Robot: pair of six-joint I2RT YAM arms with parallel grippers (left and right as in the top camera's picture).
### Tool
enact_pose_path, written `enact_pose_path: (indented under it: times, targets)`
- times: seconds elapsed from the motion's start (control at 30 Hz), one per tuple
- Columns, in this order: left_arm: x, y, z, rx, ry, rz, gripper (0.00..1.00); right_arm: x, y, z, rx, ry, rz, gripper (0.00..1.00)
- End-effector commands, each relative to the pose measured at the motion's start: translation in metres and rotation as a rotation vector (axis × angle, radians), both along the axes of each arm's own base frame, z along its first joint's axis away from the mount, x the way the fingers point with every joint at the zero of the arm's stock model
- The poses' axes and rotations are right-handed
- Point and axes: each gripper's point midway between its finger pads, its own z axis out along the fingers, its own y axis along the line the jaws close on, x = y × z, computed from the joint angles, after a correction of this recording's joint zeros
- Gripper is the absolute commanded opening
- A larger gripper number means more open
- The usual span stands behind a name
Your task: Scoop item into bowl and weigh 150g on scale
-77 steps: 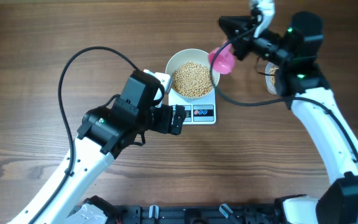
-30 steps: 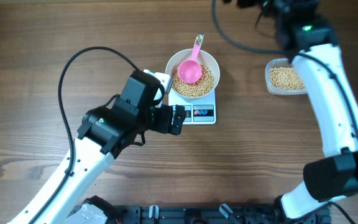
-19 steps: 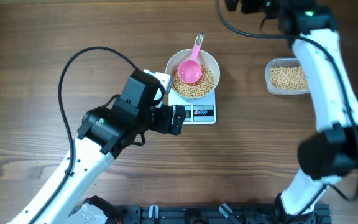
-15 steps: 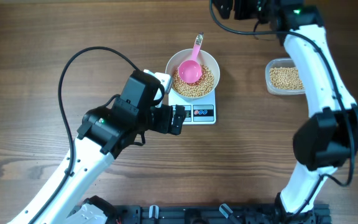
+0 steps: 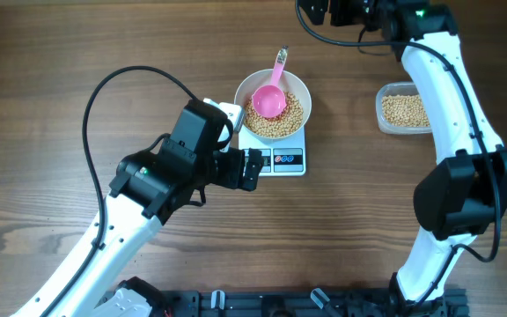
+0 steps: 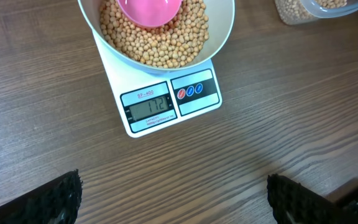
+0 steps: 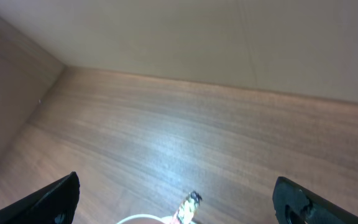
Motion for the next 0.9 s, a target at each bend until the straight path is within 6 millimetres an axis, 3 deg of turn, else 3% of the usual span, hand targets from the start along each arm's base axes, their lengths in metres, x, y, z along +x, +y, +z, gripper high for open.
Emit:
enact_pose_path:
  times: [0.0, 0.3, 0.37, 0.47, 0.73, 0.87]
  targets:
    - [0.0, 0.0, 0.0, 0.014, -0.013, -0.016, 1.0, -0.005, 0.013, -0.026, 0.029, 0.068, 0.052, 1.0]
    - [0.0, 0.0, 0.0, 0.014, -0.013, -0.016, 1.0, -0.016, 0.038, -0.078, 0.214, 0.321, 0.129, 0.99]
    - [0.0, 0.0, 0.0, 0.014, -0.013, -0.016, 1.0, -0.017, 0.038, -0.096, 0.231, 0.39, 0.105, 0.92]
    - [0.0, 0.0, 0.0, 0.014, -0.013, -0.016, 1.0, -0.016, 0.038, -0.108, 0.233, 0.419, 0.094, 0.86]
    - [0.0, 0.0, 0.0, 0.014, -0.013, -0.016, 1.0, -0.019, 0.047, -0.132, 0.247, 0.506, 0.077, 0.86]
    - [0.0, 0.0, 0.0, 0.014, -0.013, -0.016, 1.0, -0.023, 0.056, -0.145, 0.255, 0.557, 0.069, 0.77]
